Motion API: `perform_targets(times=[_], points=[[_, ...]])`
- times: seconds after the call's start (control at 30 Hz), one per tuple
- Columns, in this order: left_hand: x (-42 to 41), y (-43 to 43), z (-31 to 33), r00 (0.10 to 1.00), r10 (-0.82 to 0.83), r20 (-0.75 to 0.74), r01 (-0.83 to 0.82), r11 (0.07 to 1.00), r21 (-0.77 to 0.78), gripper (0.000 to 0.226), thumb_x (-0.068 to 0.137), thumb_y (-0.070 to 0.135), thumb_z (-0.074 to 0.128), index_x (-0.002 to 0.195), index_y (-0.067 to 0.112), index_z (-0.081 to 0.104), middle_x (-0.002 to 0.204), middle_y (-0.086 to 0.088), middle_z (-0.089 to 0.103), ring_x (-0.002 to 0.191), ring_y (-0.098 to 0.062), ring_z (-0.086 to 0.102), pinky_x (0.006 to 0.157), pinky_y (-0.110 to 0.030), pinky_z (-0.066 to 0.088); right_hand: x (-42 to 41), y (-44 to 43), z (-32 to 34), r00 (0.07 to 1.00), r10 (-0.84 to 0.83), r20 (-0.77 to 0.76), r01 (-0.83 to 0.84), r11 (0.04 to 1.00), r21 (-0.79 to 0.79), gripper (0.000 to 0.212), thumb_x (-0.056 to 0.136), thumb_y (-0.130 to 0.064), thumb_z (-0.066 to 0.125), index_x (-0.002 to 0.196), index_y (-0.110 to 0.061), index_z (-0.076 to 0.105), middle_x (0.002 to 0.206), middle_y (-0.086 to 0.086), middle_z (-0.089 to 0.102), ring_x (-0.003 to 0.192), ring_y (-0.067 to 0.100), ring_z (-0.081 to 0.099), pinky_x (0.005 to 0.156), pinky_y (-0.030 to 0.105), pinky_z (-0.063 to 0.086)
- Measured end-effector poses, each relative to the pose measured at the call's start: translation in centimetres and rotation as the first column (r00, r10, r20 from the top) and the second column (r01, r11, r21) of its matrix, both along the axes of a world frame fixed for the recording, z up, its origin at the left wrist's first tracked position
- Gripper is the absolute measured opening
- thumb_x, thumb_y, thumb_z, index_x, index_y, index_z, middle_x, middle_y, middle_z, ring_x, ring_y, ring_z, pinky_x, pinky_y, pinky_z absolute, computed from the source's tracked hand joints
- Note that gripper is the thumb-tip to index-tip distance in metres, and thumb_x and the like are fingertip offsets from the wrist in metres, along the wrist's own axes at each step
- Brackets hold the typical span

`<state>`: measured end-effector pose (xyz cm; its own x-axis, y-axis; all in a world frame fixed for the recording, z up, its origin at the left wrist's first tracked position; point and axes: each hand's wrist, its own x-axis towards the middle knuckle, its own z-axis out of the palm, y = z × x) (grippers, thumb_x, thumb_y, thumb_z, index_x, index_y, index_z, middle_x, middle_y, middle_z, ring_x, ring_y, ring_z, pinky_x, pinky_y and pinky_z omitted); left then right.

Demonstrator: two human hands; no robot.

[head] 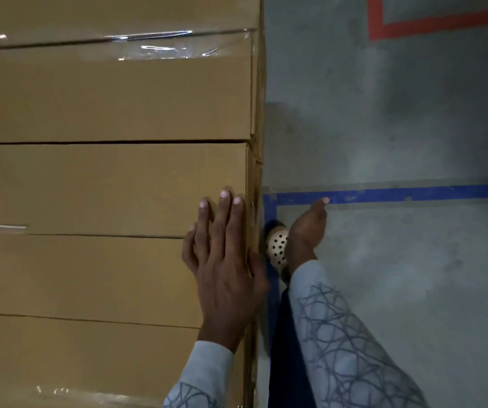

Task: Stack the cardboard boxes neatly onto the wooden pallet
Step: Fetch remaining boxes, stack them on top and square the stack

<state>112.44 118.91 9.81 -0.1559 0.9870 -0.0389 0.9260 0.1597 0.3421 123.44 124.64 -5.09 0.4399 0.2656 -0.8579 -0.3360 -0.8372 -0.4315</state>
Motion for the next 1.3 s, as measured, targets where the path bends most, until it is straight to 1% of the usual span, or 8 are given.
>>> perform_targets(times=[0.1,0.2,0.4,0.53,0.67,0.9,1.03,1.3], points=[[0.0,0.0,-0.2,0.999,0.015,0.042,-0.015,1.0,0.007,0.084,0.077,0.019,0.068,0.156,0.012,0.041,0.168,-0.002,0.03,0.158,-0.026,0.018,0.12,-0.052,0.021,-2.6,-0.2,1.7,0.895,0.319,-0.313,-0.323,0.945,0.041,0.08,0.102,-0.071,0.033,0.159,-0.016,0.037,0.161,0.002,0.038,0.15,0.018,0.033,0.11,0.016,0.026],[0.0,-0.1,-0.1,0.997,0.007,0.076,-0.007,1.0,0.0,0.084,0.076,0.017,0.068,0.156,0.012,0.041,0.168,-0.002,0.03,0.158,-0.026,0.017,0.12,-0.052,0.021,-2.0,-0.2,2.1,0.805,0.399,-0.439,-0.356,0.917,0.18,0.067,0.106,-0.065,0.025,0.143,-0.019,0.056,0.126,-0.006,0.065,0.115,0.009,0.065,0.082,0.01,0.05],[-0.3,0.3,0.4,0.995,0.017,0.103,-0.016,1.0,-0.01,0.081,0.078,0.027,0.071,0.154,0.015,0.044,0.166,0.0,0.033,0.156,-0.024,0.02,0.118,-0.049,0.021,-2.3,-5.0,0.9,0.922,0.216,-0.321,-0.215,0.976,0.039,0.076,0.082,-0.082,0.045,0.12,-0.022,0.074,0.113,0.003,0.077,0.11,0.028,0.071,0.106,0.054,0.051],[-1.2,3.2,1.1,0.995,0.021,0.1,-0.021,1.0,0.008,0.073,0.084,0.037,0.07,0.151,0.018,0.047,0.159,0.001,0.041,0.149,-0.023,0.032,0.114,-0.049,0.025,-4.4,-8.4,7.4,0.896,0.08,-0.437,-0.109,0.993,-0.042,0.045,0.103,-0.053,0.047,0.12,-0.018,0.071,0.114,0.01,0.076,0.105,0.026,0.072,0.096,0.046,0.055],[-2.4,7.5,0.9,0.999,-0.011,0.037,0.009,0.999,0.042,0.069,0.088,0.046,0.066,0.149,0.016,0.049,0.155,-0.002,0.045,0.147,-0.025,0.036,0.113,-0.051,0.027,-5.4,-12.1,12.1,0.941,0.196,-0.276,-0.216,0.975,-0.044,0.039,0.087,-0.058,0.054,0.116,-0.034,0.069,0.106,-0.002,0.074,0.101,0.021,0.07,0.098,0.053,0.053],[-3.7,9.4,1.3,0.993,-0.115,-0.001,0.115,0.993,0.0,0.069,0.086,0.055,0.064,0.145,0.02,0.052,0.148,-0.001,0.048,0.139,-0.022,0.04,0.107,-0.044,0.026,-3.9,-12.9,18.1,0.918,0.192,-0.347,-0.223,0.973,-0.051,0.013,0.096,-0.054,0.061,0.094,-0.042,0.063,0.109,-0.005,0.065,0.105,0.019,0.06,0.105,0.053,0.048],[-3.9,9.4,1.6,0.992,-0.127,0.002,0.127,0.992,-0.007,0.07,0.083,0.055,0.065,0.142,0.019,0.055,0.141,-0.004,0.051,0.134,-0.025,0.043,0.104,-0.044,0.026,-3.7,-13.0,19.7,0.9,0.17,-0.402,-0.167,0.985,0.042,0.06,0.085,-0.059,0.073,0.138,-0.038,0.055,0.124,-0.009,0.063,0.114,0.016,0.061,0.104,0.047,0.049],[-3.7,9.2,1.8,0.993,-0.114,0.025,0.115,0.992,-0.051,0.077,0.073,0.053,0.067,0.141,0.019,0.057,0.143,-0.004,0.052,0.136,-0.026,0.04,0.103,-0.04,0.025,-5.3,-12.9,20.2,0.945,0.176,-0.277,-0.162,0.984,0.071,0.051,0.084,-0.021,0.084,0.129,-0.034,0.064,0.12,-0.009,0.067,0.109,0.009,0.063,0.089,0.032,0.054]])
